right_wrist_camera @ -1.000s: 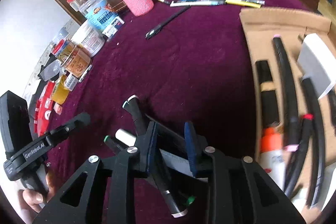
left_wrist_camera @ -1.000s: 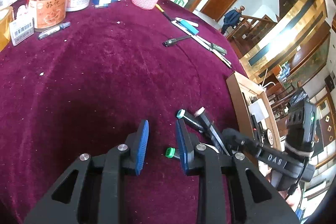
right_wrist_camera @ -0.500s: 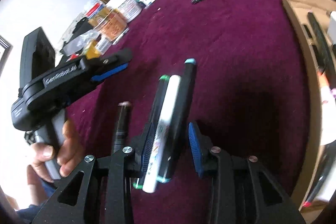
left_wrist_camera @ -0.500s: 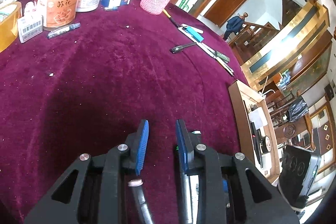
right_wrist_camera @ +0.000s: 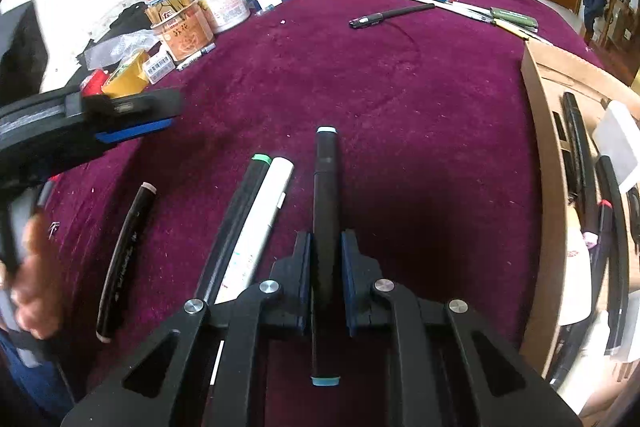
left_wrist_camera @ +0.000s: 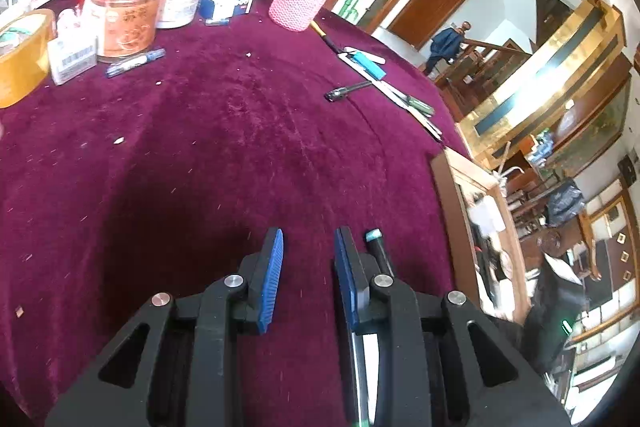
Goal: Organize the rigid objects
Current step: 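Grasp the black green-capped marker on the table with the left tool, then lower the green-capped marker into the tray with the left tool while the right tool releases its markers there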
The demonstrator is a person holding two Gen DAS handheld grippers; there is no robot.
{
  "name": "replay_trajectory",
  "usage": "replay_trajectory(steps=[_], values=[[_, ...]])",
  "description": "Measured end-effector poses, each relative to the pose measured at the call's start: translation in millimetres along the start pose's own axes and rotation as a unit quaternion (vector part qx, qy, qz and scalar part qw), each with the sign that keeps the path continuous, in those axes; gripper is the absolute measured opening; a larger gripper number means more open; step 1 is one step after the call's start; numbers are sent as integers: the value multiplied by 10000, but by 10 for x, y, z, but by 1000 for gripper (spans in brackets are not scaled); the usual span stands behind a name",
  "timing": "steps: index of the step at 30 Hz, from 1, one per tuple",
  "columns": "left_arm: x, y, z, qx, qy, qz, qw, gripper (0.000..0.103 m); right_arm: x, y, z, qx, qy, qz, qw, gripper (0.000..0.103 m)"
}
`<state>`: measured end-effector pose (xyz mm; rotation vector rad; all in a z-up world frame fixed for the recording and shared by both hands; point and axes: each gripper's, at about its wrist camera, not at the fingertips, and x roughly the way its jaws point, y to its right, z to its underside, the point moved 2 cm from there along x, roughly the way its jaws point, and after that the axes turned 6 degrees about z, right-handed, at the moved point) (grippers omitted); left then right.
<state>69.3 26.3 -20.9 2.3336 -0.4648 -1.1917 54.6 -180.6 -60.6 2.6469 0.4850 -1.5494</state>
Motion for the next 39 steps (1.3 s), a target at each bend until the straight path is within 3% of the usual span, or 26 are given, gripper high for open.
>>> replay_trajectory(steps=[3,5,8,13,18,20,21,22,32,39], values=[[-246,-13,150,199,-114,-80,9997,24,-8,90,35,70,130,-193,9997,13],[-407,-64,310,342,-167,-327,9987,24,30,90,8,133,221,-328,9991,13],[-497,-152,510,358,-300,-643,9968,37,62,141,-11,288,271,-630,9972,13],[-405,-204,728,348,-575,-854,9941,37,37,169,26,340,292,-796,9958,13],[-172,-50,845,863,-754,-1140,9869,37,22,165,39,317,324,-783,9959,13],[-97,-29,874,1029,-767,-1238,9840,30,17,152,39,283,337,-746,9962,13],[-94,-29,885,1149,-659,-1412,9811,17,12,147,42,273,342,-731,9964,13],[-93,-31,891,1223,-597,-1531,9788,13,9,138,44,255,349,-714,9965,13],[-251,-21,794,990,-233,-1124,9884,12,-167,186,12,428,736,-957,9918,13],[-116,522,668,1263,-191,-500,9906,12,-297,371,-48,829,1049,-986,9861,13]])
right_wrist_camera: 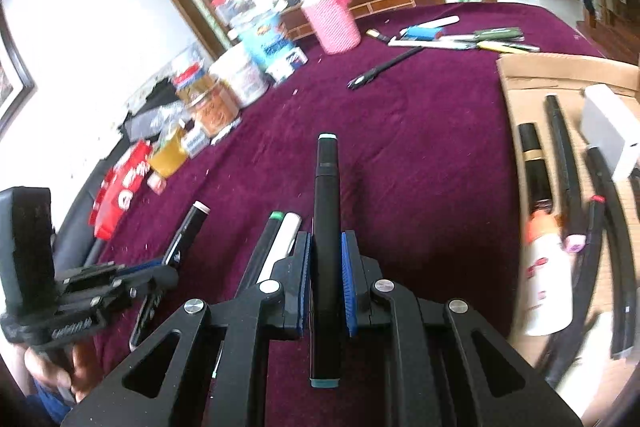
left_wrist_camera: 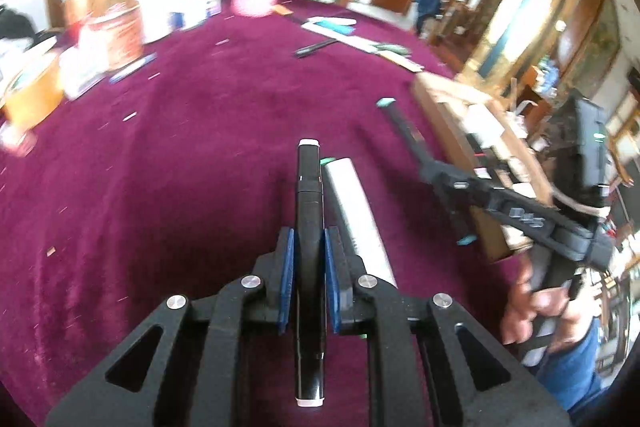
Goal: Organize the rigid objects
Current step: 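Lower the green-capped marker into the tray with the left tool while the right tool releases its markers there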
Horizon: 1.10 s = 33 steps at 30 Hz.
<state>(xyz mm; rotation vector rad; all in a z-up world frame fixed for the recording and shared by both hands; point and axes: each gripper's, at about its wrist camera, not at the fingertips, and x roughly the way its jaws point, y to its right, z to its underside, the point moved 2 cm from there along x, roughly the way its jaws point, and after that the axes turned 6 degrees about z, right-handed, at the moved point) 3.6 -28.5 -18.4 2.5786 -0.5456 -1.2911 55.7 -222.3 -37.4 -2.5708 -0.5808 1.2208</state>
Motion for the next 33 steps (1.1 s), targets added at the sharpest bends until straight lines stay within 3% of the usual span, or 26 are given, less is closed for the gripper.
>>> replay_trajectory(steps=[7,11,19,27,33], values=[[164,665,-305,199,-100,723,9971,12,-328,285,-149,706,494,-63,9963,13],[277,969,-450,196,-121,1018,9945,12,-680,523,-185,1059,896,104,9903,13],[561,1514,-590,297,-406,1437,9883,12,-1185,1176,-51,1755,1288,311,9755,13],[779,1882,-704,365,-483,1466,9873,12,-1428,1520,-30,1977,1388,372,9697,13],[971,1931,-772,261,-520,1350,9891,12,-1495,1682,-58,1941,1266,601,9709,13]])
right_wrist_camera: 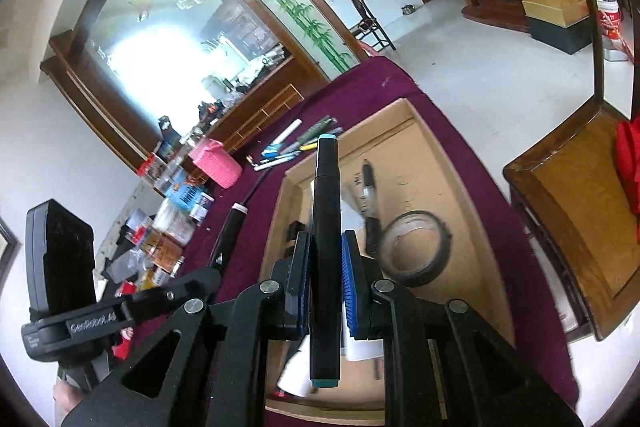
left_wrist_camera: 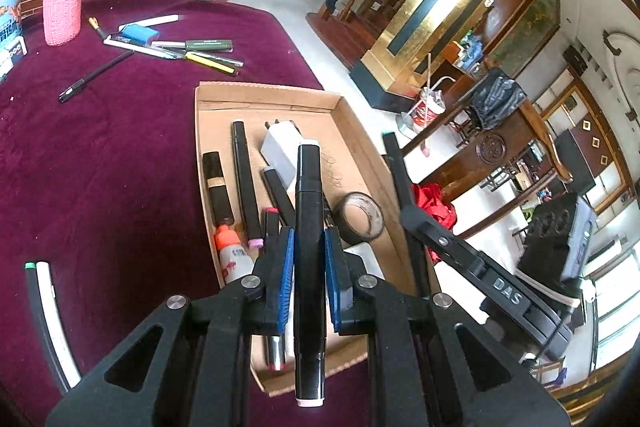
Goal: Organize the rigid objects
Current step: 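Lower the green-capped marker into the tray with the left tool while the right tool releases its markers there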
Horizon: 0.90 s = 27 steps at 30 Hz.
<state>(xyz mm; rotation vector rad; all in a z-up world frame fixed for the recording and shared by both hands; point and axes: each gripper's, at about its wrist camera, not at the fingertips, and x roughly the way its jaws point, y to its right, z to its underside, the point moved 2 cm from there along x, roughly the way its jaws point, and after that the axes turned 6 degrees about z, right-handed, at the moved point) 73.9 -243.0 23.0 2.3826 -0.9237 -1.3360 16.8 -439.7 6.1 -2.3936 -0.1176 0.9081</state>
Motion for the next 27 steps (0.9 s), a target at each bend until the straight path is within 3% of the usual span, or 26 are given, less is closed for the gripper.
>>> replay_trajectory(steps=[10,18,27], values=[[320,-255,-129,-354,-25,-160,9992,12,238,-43,-205,-518,-506,387,9966,13],[617,-334,-179,-554,-97,-226,9982,12,691,-19,-321,-504,-953,681,9918,13],[777,-379,-136,-592,-257,-261,9976,12,967,44,-358,-403,-1214,659,9896,13]])
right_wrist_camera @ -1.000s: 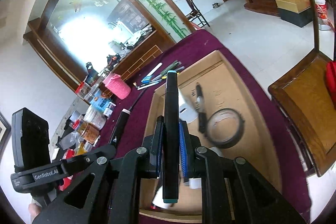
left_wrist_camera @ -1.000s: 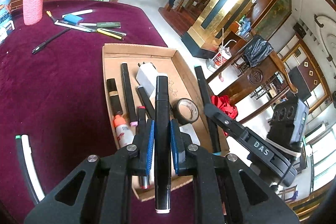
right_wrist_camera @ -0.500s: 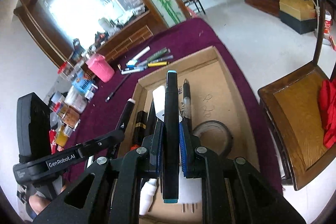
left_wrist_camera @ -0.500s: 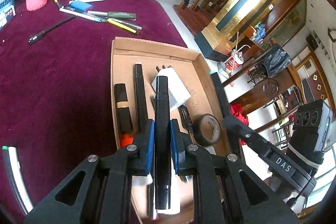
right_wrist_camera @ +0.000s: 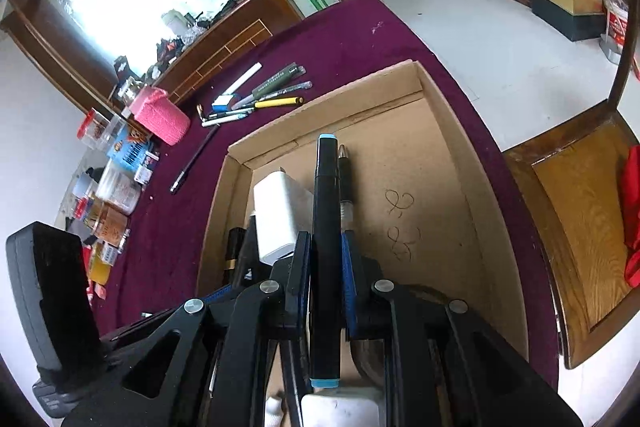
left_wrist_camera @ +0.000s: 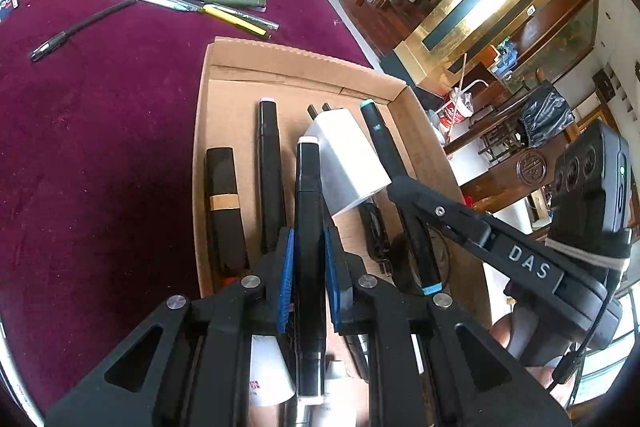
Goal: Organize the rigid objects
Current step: 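Lower the green-capped marker into the tray with the left tool while the right tool releases its markers there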
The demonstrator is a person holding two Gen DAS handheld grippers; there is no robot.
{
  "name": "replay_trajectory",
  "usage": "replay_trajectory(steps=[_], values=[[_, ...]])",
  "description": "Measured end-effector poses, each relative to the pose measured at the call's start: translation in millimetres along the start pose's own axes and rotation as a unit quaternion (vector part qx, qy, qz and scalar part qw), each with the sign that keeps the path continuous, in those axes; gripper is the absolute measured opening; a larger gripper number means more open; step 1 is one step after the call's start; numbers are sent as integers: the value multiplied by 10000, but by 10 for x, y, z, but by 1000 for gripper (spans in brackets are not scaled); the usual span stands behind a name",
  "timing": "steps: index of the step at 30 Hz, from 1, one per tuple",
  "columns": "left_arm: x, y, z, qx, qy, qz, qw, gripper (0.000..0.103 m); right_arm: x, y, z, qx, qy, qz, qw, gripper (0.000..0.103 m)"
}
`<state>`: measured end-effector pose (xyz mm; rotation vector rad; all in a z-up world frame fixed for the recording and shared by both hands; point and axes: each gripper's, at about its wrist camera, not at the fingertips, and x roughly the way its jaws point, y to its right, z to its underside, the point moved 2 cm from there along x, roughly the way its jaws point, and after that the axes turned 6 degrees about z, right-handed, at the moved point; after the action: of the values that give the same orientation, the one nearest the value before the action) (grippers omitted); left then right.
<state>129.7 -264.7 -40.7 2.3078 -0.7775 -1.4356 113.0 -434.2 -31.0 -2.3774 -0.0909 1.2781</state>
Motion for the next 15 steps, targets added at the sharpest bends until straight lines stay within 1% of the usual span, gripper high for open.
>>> replay_trajectory(steps=[5,15], values=[[5,-5,13,-2,7,27,10000,12,79,-5,-35,3,-90,101,9999,13],[-25,-7,32,-42,-24,149,9999,12,93,-59,-33,-147,-141,288,9994,14]])
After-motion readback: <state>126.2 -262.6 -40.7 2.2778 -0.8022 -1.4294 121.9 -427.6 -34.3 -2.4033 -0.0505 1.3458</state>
